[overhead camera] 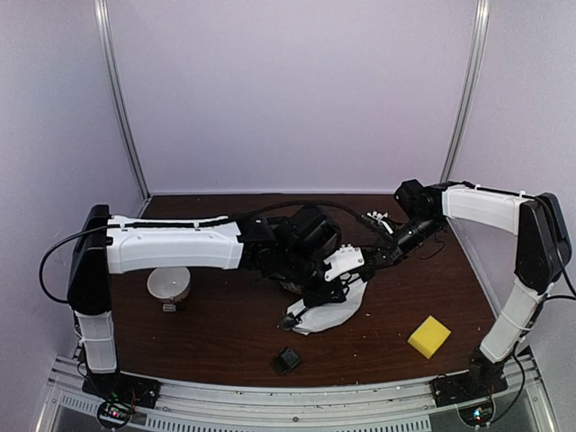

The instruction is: Sort the hair-cutting tools

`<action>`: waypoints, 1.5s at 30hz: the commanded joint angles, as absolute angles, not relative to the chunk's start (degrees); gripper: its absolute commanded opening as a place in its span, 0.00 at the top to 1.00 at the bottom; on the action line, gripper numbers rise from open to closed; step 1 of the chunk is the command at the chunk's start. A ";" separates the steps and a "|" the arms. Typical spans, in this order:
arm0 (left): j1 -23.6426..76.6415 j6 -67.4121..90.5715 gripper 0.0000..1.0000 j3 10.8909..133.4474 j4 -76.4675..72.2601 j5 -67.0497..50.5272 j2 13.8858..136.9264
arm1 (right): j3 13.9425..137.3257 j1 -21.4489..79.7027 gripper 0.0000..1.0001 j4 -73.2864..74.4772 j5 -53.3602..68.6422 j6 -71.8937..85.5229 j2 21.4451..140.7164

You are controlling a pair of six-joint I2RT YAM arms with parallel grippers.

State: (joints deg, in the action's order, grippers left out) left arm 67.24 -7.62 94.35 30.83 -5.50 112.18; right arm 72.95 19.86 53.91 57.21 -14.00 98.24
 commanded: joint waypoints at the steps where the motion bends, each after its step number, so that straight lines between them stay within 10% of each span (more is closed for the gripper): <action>1: 67.41 -9.46 1.00 98.54 32.52 -12.28 116.03 | 72.35 19.94 1.00 53.97 58.49 -15.67 95.28; 21: 65.15 -5.95 1.00 100.67 32.85 -7.46 118.83 | 69.96 19.87 1.00 53.71 57.14 -17.49 91.44; 28: 70.21 -11.55 0.63 90.61 22.09 -5.39 111.89 | 70.84 19.95 1.00 53.87 57.43 -17.32 92.97; 45: 76.15 -8.55 0.51 94.31 18.76 18.03 121.55 | 71.82 19.95 1.00 54.01 58.48 -16.73 92.93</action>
State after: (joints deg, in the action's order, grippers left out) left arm 75.16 -9.87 92.62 21.80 12.71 119.28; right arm 70.72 19.88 54.13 56.99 -16.56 93.89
